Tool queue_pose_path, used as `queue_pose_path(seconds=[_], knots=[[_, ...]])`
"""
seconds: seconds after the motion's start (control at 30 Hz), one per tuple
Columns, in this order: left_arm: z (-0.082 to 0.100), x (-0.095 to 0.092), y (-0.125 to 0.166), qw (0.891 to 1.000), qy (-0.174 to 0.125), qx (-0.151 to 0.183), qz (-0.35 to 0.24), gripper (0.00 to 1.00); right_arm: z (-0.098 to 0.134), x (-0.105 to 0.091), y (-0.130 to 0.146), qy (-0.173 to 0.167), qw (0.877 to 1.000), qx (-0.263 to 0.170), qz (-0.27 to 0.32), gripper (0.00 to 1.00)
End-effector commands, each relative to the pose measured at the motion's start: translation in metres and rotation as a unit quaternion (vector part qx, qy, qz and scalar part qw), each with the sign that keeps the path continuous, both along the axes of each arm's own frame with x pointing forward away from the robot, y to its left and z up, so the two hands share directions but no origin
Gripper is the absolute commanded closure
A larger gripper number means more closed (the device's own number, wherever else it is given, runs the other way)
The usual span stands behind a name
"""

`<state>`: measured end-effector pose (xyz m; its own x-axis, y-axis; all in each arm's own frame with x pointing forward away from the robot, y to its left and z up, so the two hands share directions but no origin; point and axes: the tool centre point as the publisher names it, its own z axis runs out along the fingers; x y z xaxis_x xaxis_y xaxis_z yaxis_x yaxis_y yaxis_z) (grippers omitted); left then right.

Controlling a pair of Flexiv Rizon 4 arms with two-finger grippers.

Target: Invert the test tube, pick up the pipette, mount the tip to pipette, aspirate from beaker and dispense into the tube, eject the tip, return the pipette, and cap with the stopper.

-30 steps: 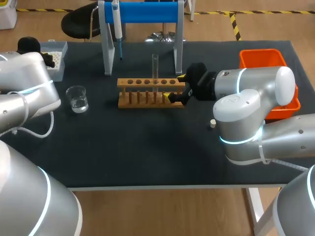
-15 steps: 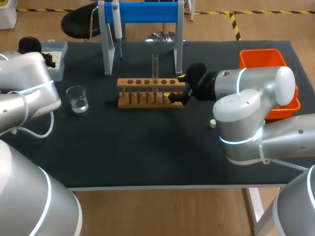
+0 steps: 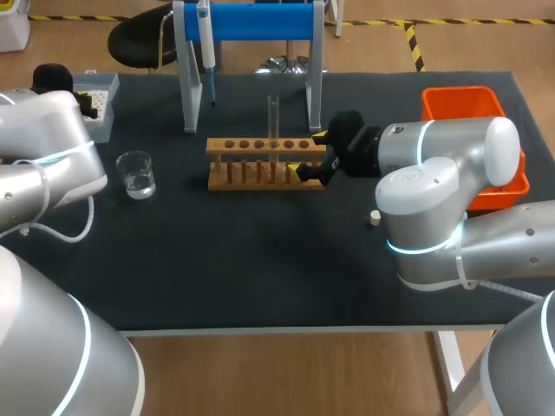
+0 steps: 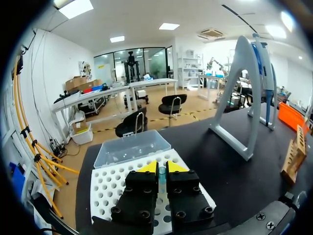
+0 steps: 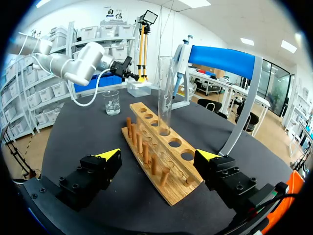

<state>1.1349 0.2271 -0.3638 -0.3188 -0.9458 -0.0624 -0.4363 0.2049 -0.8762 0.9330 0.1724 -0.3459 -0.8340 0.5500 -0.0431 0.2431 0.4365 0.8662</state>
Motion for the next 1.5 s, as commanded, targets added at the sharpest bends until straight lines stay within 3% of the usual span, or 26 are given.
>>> queue_pose_path(seconds=[0.03,1.13,1.5], knots=[[0.004,-0.002,-0.001,1.000,-0.001,0.003,0.001,1.00,0.000,0.000,-0.001,0.000,1.000,0.000,0.001,0.00],[0.057,0.000,-0.001,0.998,-0.039,0.047,0.011,1.00,0.000,0.000,-0.001,0.000,1.000,0.000,0.001,0.00],[0.079,-0.013,-0.011,0.997,-0.053,0.059,-0.011,1.00,0.000,0.000,-0.001,0.000,1.000,0.000,0.001,0.00]])
